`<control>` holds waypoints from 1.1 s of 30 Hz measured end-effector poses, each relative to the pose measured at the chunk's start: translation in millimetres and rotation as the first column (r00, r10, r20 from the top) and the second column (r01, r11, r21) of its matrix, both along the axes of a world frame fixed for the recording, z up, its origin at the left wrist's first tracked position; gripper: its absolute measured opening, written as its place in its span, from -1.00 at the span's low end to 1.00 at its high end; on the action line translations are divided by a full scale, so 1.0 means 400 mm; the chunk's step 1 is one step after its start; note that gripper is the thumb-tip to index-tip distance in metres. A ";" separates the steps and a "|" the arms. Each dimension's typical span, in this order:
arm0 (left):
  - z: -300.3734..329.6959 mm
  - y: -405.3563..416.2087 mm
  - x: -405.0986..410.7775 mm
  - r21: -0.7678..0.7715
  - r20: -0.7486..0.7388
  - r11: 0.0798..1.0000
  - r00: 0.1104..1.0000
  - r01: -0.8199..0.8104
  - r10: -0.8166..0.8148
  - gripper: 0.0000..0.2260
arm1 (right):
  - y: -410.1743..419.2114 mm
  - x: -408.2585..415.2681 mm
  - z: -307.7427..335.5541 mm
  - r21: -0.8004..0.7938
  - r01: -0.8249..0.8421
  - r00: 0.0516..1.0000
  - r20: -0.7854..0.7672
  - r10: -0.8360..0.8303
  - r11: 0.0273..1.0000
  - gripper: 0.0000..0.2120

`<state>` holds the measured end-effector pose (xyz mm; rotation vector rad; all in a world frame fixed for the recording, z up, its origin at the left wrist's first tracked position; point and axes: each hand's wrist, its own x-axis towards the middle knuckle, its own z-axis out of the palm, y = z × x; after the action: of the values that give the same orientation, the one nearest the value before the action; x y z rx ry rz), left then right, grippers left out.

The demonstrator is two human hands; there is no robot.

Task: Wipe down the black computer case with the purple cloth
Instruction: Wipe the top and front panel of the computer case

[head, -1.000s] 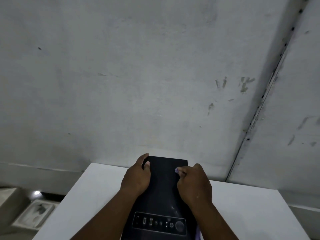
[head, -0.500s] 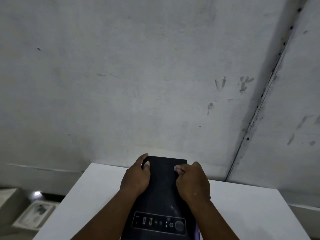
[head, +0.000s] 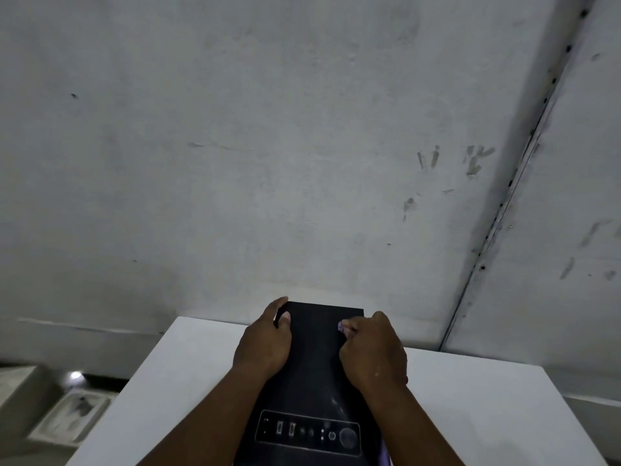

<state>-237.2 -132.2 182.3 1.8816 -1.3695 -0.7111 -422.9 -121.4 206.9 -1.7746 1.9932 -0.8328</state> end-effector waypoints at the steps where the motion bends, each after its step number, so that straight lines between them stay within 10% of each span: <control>1: 0.000 -0.001 0.000 0.001 0.000 1.000 1.000 0.000 0.000 -0.63 | 0.002 -0.001 0.002 0.007 0.006 1.000 0.007 -0.006 1.000 -0.78; 33: 0.006 0.008 -0.004 0.008 -0.001 1.000 1.000 -0.003 0.003 -0.64 | 0.010 -0.005 0.002 0.015 -0.037 0.999 -0.015 0.037 0.999 -0.74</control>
<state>-239.0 -129.0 184.5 1.8886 -1.3650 -0.7176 -424.9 -117.4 207.9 -1.8096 1.9648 -0.7932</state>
